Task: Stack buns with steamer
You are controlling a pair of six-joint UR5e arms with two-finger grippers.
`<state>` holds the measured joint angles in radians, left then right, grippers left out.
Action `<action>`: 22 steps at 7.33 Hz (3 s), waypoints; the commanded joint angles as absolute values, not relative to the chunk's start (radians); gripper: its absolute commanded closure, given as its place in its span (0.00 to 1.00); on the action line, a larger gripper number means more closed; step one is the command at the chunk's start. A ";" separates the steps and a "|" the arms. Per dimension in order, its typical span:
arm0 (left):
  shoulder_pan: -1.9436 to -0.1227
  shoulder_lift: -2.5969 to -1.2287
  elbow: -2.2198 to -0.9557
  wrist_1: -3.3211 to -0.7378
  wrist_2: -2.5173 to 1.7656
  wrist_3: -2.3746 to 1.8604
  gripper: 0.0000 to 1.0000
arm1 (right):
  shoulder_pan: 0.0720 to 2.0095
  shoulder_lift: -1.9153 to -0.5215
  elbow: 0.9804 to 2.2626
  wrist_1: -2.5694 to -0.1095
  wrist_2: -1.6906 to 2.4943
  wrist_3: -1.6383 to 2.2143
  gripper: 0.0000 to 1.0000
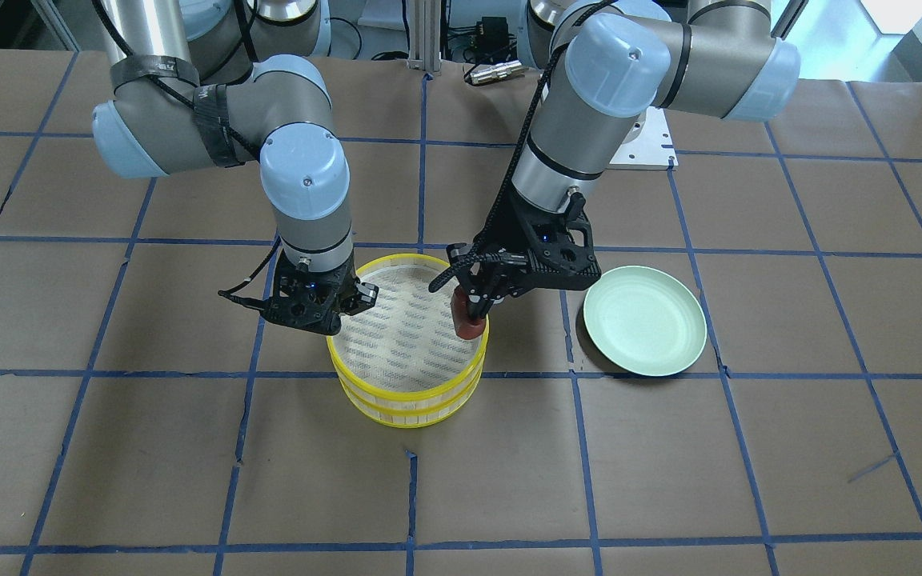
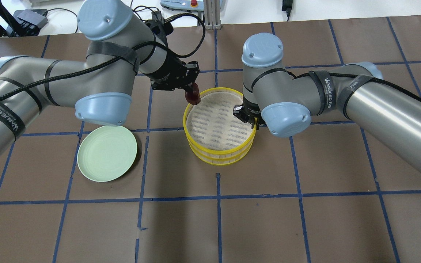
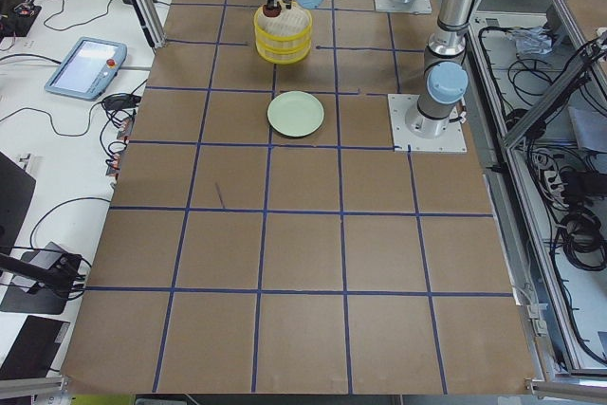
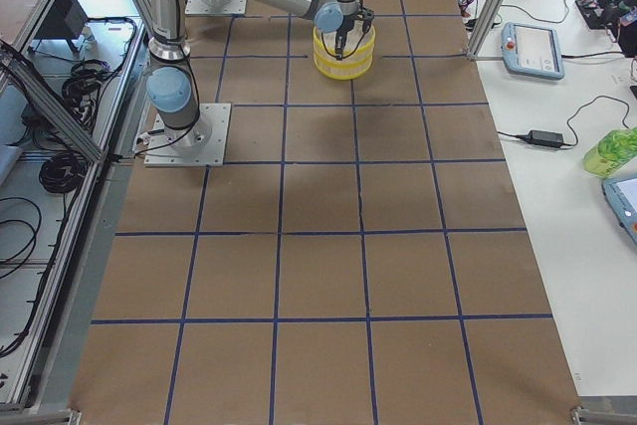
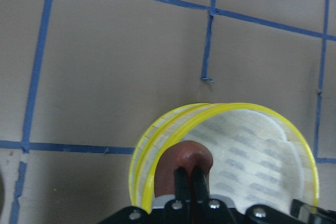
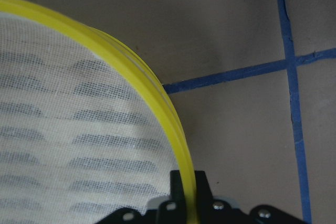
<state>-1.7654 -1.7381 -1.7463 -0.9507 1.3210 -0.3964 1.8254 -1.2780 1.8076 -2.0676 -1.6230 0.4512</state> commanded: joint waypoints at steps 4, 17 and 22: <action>-1.802 -1.796 -1.750 -0.946 1.315 -0.451 0.00 | 1.770 -1.400 1.703 -1.900 -1.537 0.439 0.24; -1.483 -1.540 -1.506 -1.743 1.565 0.153 0.00 | 1.626 -1.571 1.468 -1.482 -1.549 0.091 0.00; -1.483 -1.539 -1.513 -1.743 1.566 0.160 0.00 | 1.632 -1.571 1.468 -1.483 -1.554 0.092 0.00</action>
